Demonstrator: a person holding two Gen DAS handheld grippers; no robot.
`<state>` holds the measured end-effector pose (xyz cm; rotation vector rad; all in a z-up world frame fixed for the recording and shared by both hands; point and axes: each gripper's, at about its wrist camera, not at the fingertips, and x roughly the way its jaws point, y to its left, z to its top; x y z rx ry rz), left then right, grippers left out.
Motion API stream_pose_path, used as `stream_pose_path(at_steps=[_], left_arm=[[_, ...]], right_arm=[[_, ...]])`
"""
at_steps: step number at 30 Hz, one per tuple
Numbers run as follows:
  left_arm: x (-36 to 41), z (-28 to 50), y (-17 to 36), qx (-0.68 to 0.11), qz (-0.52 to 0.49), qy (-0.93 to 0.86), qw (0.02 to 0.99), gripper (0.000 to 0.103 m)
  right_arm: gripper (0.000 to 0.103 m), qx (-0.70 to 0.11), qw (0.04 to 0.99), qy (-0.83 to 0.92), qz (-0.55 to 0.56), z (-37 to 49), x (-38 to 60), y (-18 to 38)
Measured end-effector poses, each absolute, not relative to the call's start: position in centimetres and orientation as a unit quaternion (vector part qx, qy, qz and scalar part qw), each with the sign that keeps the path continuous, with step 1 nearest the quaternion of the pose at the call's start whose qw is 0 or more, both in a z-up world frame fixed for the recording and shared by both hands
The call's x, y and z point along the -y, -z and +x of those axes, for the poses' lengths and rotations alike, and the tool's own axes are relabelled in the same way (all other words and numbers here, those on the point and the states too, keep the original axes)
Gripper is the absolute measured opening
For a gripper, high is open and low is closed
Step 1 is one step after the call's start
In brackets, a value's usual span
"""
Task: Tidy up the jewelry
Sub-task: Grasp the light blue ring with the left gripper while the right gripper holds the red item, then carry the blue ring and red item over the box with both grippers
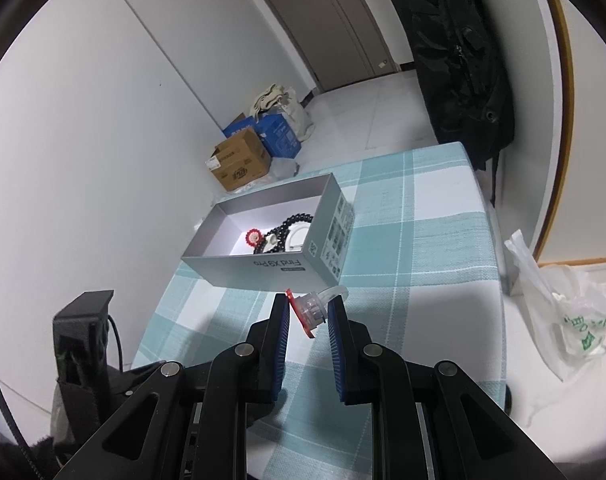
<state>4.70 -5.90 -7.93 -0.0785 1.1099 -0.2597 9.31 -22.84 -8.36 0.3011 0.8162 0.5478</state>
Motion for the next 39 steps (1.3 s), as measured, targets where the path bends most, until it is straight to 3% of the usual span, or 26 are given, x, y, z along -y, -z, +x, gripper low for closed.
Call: stream_pose_path(at_steps=[1,2,3,22,39], left_arm=[[6.1,4.5,7.9,-0.524,-0.025,0.119,0.843,0.065],[6.2,4.5,8.0,-0.522,-0.012,0.113,0.845,0.056],[6.3,4.5,8.0,-0.520,-0.001,0.108,0.847,0.055],[5.6,4.9,7.7,-0.513,-0.026,0.114,0.851,0.055],[1.0,6.5,4.2,-0.444,-0.104,0.112,0.883,0.055]], right_arm=[[0.018,-0.390,0.871,-0.262,0.146,9.3,23.0,8.4],[0.018,-0.390,0.870,-0.262,0.148,9.3,23.1,8.3],[0.018,-0.390,0.870,-0.262,0.149,9.3,23.2,8.3],[0.018,-0.391,0.869,-0.264,0.149,9.2,23.1,8.5],[0.018,-0.377,0.868,-0.298,0.124,9.9,19.1,7.2]])
